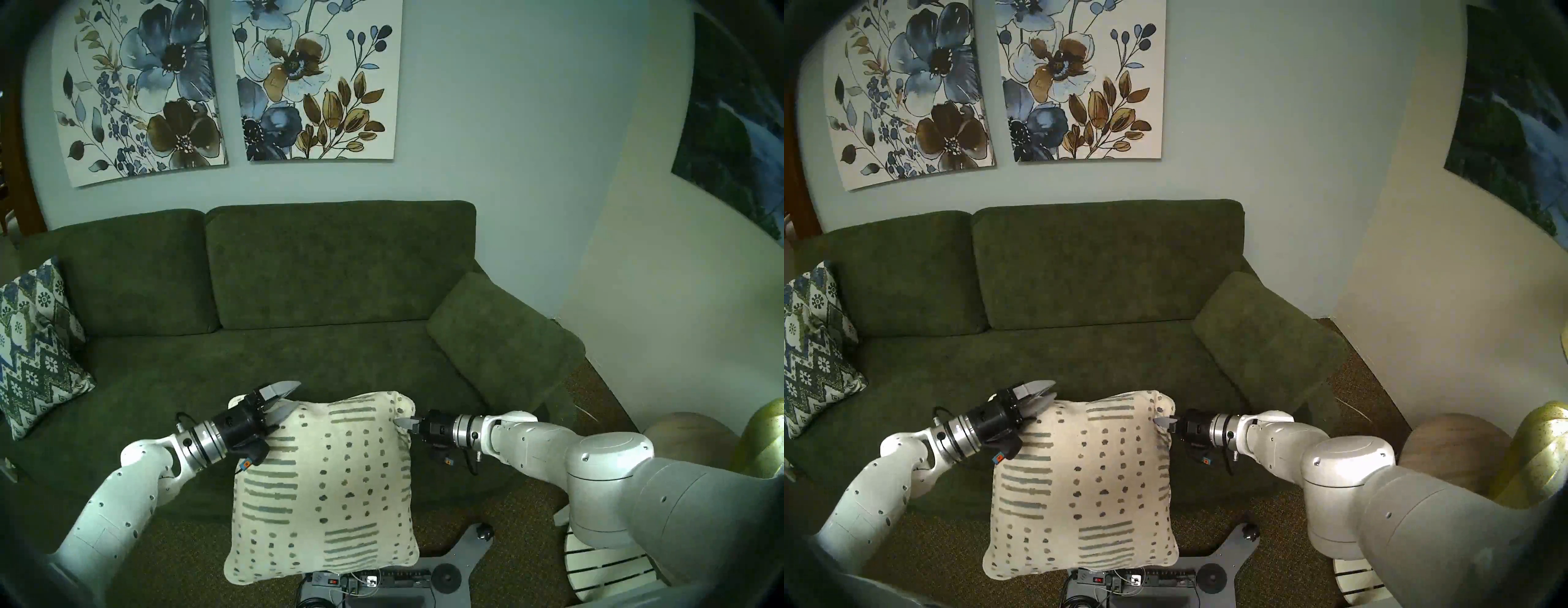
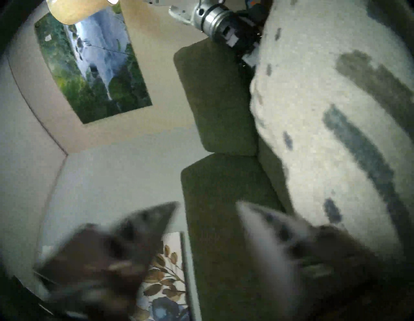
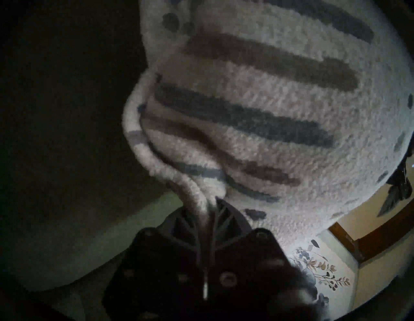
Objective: Fluff a cushion
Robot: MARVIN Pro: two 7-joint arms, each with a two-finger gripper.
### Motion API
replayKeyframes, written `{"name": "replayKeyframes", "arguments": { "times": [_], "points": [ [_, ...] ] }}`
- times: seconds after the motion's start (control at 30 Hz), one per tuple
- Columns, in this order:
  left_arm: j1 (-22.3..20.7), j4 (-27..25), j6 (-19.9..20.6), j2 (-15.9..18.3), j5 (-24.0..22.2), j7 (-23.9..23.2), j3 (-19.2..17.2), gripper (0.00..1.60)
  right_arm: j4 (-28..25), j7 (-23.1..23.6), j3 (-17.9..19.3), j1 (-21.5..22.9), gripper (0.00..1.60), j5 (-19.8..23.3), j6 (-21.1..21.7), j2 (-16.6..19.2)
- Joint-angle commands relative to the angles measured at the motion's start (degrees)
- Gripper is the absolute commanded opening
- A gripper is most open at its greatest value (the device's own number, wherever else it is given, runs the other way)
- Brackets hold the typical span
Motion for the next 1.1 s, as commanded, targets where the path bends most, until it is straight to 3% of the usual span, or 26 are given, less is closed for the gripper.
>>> {"name": "replayKeyframes", "arguments": {
  "times": [0.0,0.73,0.83,1.07],
  "points": [
    [-0.1,4.0,-0.7,-0.5,-0.6,0.6,0.2,1.6,0.8,3.0,0.8,-0.5,0.0,0.8,-0.2,-1.5],
    [-1.4,11.6,-4.4,-1.1,-4.0,7.7,0.4,1.6,1.9,6.5,5.0,10.1,0.0,3.3,-8.1,-6.2],
    [-1.4,11.2,-4.7,-1.1,-4.9,9.8,-0.2,1.6,2.0,7.0,6.0,10.6,0.0,3.4,-8.4,-7.1],
    [-3.6,5.1,-7.9,2.3,-9.8,17.3,-6.6,1.6,2.1,8.8,5.8,12.8,0.0,2.5,-10.1,-8.3]
  ]
}}
